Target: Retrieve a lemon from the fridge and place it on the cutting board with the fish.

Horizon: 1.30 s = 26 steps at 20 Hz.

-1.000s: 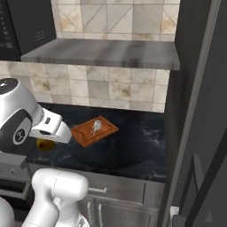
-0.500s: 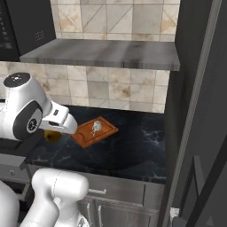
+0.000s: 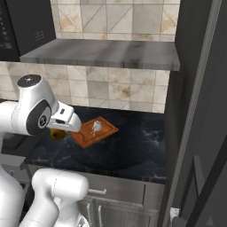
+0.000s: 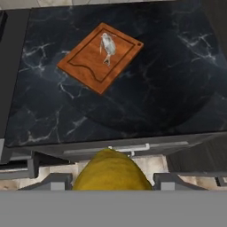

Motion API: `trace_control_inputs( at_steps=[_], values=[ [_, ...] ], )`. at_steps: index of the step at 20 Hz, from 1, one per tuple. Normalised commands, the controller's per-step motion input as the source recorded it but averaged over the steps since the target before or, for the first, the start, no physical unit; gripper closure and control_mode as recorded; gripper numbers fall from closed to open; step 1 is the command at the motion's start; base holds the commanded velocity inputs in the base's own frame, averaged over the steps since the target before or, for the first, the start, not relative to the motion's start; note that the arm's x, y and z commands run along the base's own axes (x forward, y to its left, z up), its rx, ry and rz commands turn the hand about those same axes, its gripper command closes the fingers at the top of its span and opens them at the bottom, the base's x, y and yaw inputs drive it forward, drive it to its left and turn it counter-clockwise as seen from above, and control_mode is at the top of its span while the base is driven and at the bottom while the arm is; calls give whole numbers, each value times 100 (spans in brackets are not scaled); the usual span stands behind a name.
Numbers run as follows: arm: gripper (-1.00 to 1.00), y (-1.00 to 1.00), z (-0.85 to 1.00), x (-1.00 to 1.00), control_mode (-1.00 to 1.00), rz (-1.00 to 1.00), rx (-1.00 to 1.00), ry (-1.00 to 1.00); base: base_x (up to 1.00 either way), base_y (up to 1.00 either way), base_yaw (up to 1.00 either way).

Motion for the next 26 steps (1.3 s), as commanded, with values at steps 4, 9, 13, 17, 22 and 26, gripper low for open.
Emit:
trace_control_inputs(
  at_steps=[4, 9, 13, 17, 22, 26],
  values=[
    [100, 16, -50, 39, -100, -2, 0, 0, 0, 0, 0],
    [100, 20, -46, 63, -100, -6, 0, 6, 0, 0, 0],
    [100, 14, -35, 64, -100, -12, 0, 9, 0, 0, 0],
    [100, 2, -11, 77, -100, -17, 0, 4, 0, 0, 0],
    [100, 0, -7, 76, -100, -16, 0, 2, 0, 0, 0],
    [100, 0, -13, 69, -100, -3, 3, 5, 0, 0, 0]
  ],
)
